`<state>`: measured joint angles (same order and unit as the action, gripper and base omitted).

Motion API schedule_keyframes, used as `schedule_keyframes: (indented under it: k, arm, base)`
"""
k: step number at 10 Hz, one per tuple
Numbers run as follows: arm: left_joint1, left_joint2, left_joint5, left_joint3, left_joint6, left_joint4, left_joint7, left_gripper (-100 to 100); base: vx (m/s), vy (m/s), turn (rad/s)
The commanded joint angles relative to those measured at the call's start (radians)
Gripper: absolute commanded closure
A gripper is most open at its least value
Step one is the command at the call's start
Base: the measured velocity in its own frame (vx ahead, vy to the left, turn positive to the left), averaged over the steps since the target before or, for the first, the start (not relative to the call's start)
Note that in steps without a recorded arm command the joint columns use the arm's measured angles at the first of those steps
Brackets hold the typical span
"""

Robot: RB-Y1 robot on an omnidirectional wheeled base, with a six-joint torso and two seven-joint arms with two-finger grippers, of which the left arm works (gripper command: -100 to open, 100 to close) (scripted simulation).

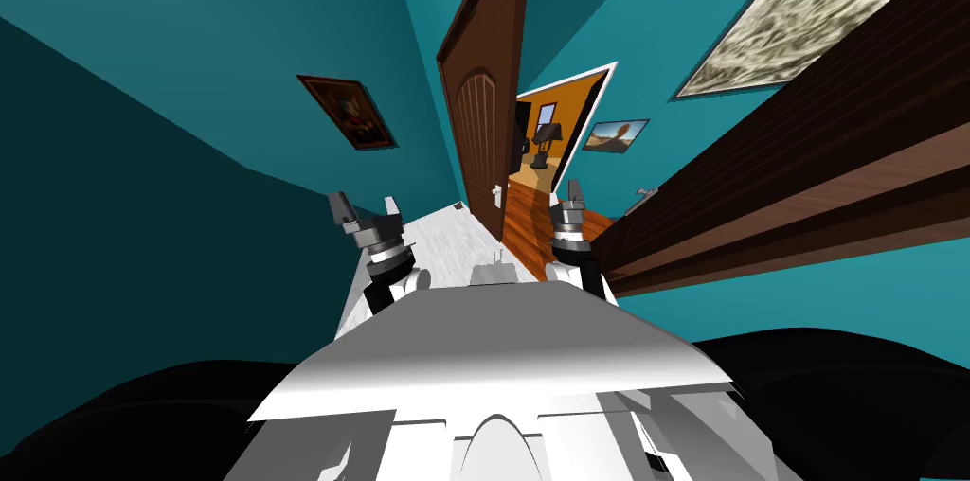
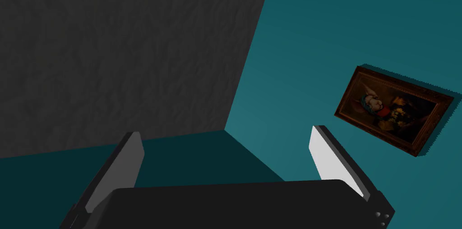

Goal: Push the door open

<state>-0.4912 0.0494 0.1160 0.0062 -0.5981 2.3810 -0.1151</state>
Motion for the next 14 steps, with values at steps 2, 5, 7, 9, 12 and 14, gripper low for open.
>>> schedule_keyframes:
  k: [2, 5, 7, 9, 12, 14]
  arm:
    - [0.029, -0.011, 0.001, -0.009, 0.006, -0.052, 0.002, -100]
    - [0.069, -0.023, 0.001, -0.021, 0.014, -0.122, 0.006, -100]
    - [0.102, -0.032, 0.002, -0.031, 0.02, -0.182, 0.009, -100]
    - [0.142, -0.041, 0.003, -0.042, 0.028, -0.245, 0.012, -100]
    - [0.187, -0.05, 0.004, -0.056, 0.037, -0.33, 0.016, -100]
    - [0.21, -0.054, 0.004, -0.063, 0.042, -0.368, 0.018, -100]
  base:
    - [0.067, 0.053, -0.105]
    - [0.067, 0.059, -0.085]
    - [0.072, 0.074, -0.114]
    - [0.09, 0.088, -0.146]
    - [0.063, 0.077, -0.1]
    - [0.035, 0.038, -0.086]
